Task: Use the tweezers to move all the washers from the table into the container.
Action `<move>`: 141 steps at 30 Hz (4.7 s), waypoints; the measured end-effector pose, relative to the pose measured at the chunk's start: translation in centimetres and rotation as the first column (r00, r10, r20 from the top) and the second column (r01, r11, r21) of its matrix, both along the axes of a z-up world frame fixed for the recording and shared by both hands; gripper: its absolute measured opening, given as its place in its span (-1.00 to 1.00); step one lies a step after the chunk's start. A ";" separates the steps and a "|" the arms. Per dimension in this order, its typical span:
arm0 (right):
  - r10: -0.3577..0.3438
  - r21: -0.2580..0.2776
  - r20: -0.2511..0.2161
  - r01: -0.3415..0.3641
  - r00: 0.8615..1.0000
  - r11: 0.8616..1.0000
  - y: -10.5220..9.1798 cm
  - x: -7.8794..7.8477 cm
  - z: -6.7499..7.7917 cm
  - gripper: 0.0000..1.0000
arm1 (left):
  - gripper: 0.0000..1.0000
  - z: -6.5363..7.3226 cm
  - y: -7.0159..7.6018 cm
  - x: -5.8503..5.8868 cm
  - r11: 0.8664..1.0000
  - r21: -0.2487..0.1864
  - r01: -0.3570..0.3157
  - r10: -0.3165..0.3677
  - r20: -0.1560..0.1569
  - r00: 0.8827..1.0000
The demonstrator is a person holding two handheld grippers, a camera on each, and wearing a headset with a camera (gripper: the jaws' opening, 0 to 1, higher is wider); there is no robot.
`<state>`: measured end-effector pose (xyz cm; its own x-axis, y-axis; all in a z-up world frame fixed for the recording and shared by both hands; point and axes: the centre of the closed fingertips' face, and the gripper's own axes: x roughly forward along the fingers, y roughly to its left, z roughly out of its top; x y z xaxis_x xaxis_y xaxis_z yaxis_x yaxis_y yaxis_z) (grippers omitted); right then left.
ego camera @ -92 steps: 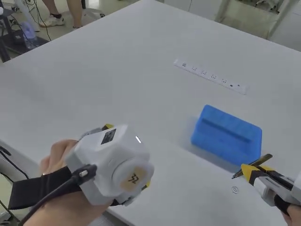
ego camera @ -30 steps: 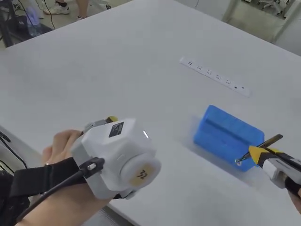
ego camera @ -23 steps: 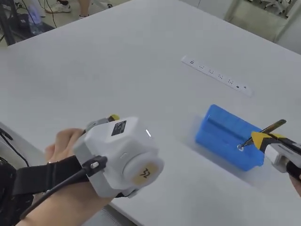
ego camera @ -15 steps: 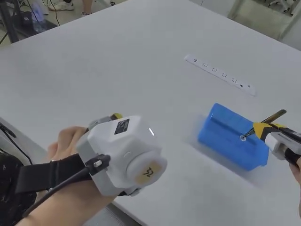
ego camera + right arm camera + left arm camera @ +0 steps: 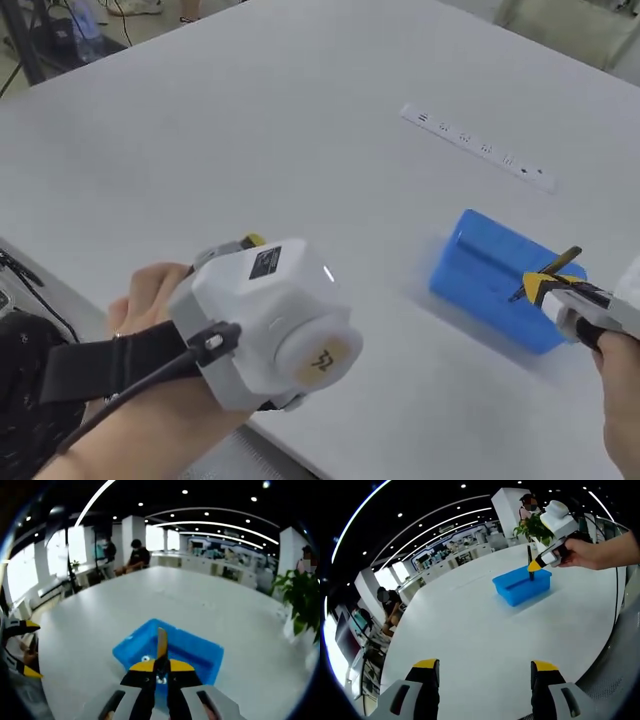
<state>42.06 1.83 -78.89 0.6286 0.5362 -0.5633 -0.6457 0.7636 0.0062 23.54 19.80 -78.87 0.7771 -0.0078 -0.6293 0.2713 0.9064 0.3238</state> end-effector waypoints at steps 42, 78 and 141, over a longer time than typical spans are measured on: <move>0.072 0.010 0.109 -0.073 0.991 0.997 0.4 -2.9 4.6 -0.90 | 0.51 2.8 -1.3 0.8 0.996 -0.072 0.053 -0.047 0.085 0.995; 0.532 -0.157 0.094 -0.515 0.842 0.843 5.5 -16.9 5.5 -0.90 | -0.52 7.6 -12.3 0.3 0.764 -0.344 0.546 -0.527 0.156 0.836; 0.366 -0.194 -0.142 -0.389 0.920 0.901 -0.3 -17.4 -3.2 -0.63 | -1.00 -3.9 -14.7 2.2 0.537 -0.130 0.834 -0.843 -0.128 0.523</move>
